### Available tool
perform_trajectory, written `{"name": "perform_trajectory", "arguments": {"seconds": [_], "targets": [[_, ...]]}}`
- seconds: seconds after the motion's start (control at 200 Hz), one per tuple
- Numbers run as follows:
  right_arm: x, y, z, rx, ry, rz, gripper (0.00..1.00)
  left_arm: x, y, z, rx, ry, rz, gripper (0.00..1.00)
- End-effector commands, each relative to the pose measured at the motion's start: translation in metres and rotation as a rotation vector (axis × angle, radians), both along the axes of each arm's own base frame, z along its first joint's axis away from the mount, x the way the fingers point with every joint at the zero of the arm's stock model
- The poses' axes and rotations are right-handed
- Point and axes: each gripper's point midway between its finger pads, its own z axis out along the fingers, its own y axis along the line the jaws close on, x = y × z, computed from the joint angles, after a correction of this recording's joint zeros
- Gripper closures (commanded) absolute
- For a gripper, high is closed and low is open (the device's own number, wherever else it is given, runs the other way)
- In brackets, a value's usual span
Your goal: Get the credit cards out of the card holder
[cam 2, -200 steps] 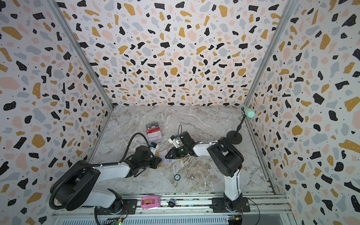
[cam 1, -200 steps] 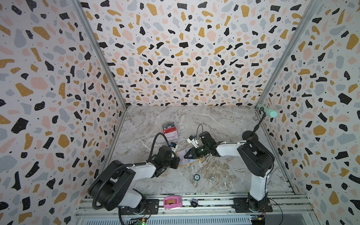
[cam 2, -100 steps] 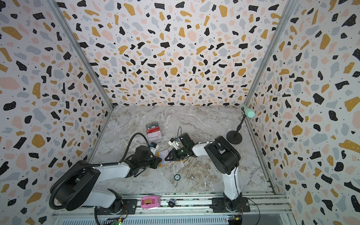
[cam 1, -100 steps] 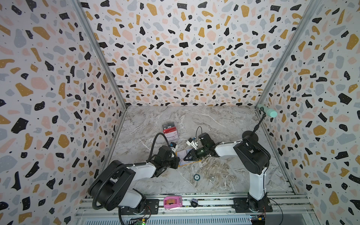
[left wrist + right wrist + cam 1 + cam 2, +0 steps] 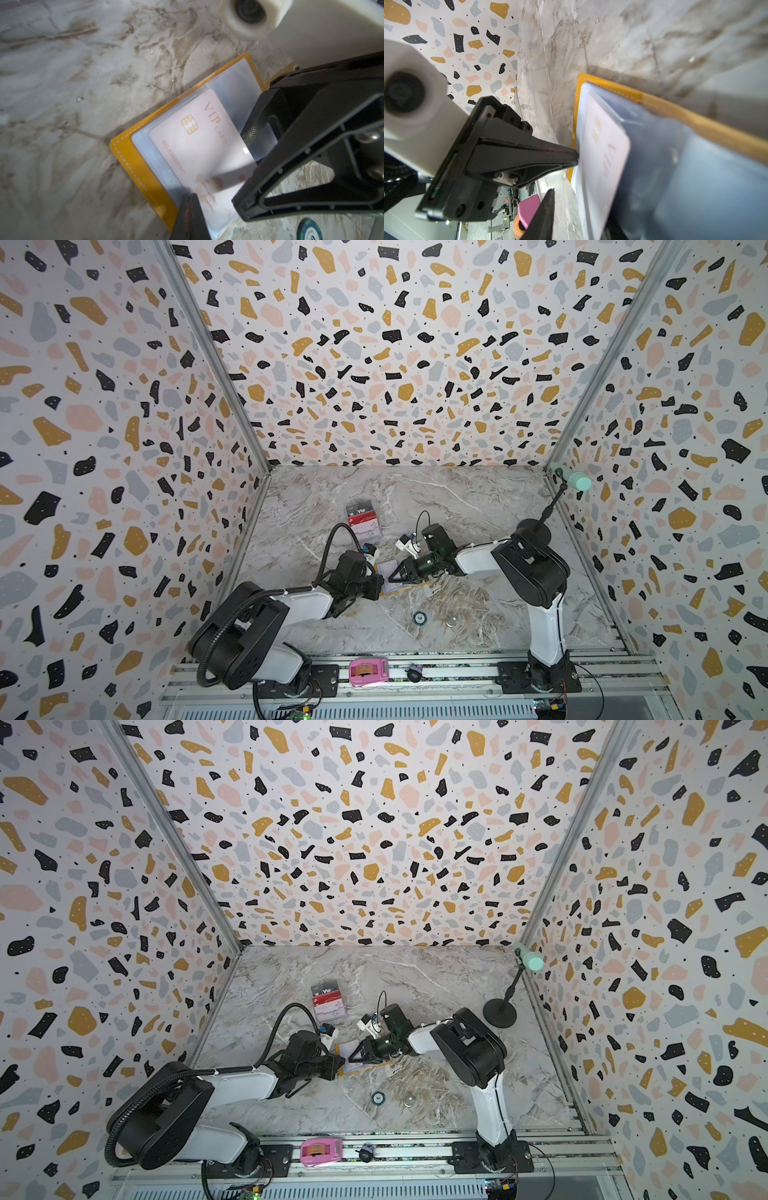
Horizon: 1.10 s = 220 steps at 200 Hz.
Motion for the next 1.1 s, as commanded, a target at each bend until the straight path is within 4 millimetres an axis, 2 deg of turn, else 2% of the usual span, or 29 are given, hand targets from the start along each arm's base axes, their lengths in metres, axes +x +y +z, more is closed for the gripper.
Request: {"name": "perform_trajectory", "arguments": {"seconds": [0.0, 0.636, 1.096], "targets": [[0.010, 0.004, 0.012, 0.049, -0.013, -0.013, 0.67, -0.016, 0.012, -0.022, 0.071, 0.062, -0.005, 1.00], [0.010, -0.009, 0.027, 0.126, -0.005, -0.013, 0.69, -0.015, 0.012, -0.024, 0.080, 0.069, -0.005, 1.00], [0.016, -0.025, 0.034, 0.138, -0.022, -0.053, 0.72, -0.015, 0.012, -0.024, 0.081, 0.069, -0.004, 1.00]]}}
